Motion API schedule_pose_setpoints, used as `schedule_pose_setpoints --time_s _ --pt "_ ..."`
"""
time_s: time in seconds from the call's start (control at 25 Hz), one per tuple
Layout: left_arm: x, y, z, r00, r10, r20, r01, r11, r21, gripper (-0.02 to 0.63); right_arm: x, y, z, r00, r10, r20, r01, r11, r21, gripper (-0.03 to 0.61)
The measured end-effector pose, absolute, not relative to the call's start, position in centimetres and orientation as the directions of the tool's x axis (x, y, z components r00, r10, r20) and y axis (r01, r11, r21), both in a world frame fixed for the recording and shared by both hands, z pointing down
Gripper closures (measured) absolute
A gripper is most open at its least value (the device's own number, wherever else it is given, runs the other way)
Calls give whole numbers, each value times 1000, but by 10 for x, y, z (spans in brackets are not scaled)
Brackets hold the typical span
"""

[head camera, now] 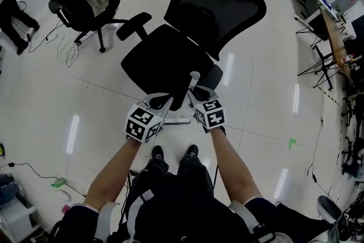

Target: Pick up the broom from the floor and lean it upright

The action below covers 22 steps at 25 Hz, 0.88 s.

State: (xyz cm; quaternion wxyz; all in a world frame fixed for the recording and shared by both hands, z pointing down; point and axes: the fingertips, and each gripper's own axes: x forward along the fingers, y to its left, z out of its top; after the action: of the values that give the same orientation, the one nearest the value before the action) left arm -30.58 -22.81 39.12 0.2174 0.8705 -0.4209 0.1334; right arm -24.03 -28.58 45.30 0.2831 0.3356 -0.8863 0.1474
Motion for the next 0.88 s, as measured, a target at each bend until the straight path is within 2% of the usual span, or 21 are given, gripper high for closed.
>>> schedule_pose_setpoints --time_s 0.76,0.88 --pt "-311 -273 395 450 -768 455 -892 -370 258 614 -270 -361 477 -700 -372 609 -543 831 -117 482" --pt "-313 -273 393 433 -779 454 -901 -354 252 614 -274 -361 473 -715 -364 597 -530 839 -124 464"
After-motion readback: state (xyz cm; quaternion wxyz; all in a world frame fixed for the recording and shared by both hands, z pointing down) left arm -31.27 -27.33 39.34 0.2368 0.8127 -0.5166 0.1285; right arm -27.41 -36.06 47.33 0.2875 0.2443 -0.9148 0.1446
